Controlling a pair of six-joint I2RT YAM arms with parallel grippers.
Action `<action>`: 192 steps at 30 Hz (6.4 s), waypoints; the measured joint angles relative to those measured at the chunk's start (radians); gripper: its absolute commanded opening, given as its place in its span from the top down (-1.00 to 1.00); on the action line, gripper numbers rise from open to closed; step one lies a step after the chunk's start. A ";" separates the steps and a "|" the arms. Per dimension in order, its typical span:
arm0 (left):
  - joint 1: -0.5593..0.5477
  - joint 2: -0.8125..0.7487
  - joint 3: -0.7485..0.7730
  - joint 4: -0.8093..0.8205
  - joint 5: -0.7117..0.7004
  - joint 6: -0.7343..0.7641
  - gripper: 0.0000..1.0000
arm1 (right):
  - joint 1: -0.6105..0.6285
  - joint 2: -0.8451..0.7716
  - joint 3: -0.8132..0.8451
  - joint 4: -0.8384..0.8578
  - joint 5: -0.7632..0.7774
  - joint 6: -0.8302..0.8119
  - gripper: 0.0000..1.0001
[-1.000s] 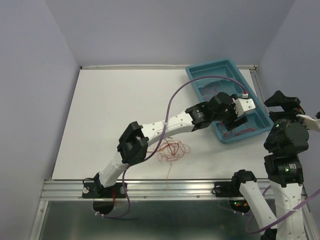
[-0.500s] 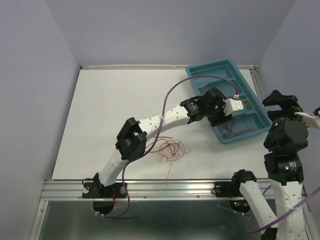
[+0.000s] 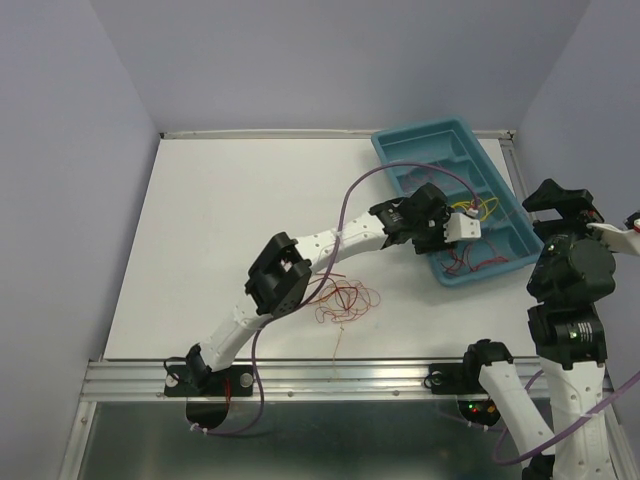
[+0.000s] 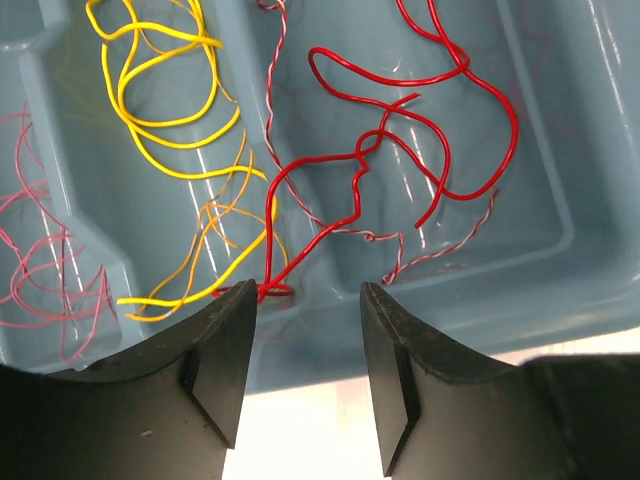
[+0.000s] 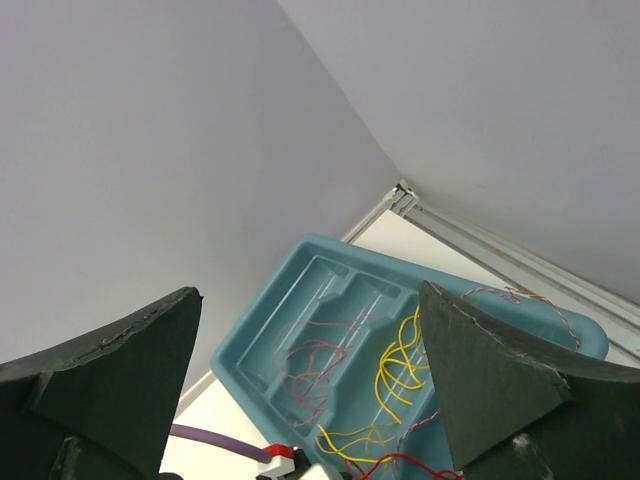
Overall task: Untangle the cables
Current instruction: Place the cable in the bin, then untie the cable.
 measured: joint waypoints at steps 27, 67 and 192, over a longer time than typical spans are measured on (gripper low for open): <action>0.024 0.111 0.116 0.026 0.077 0.069 0.37 | 0.000 0.009 0.000 0.000 -0.016 0.000 -0.89; 0.573 -1.259 -1.221 0.111 0.238 0.060 -0.45 | 0.696 0.775 0.023 -0.190 -0.640 -0.169 -0.21; 1.311 -0.902 -1.085 0.517 0.594 -0.437 1.00 | 0.753 0.746 0.706 0.150 0.368 -0.336 0.99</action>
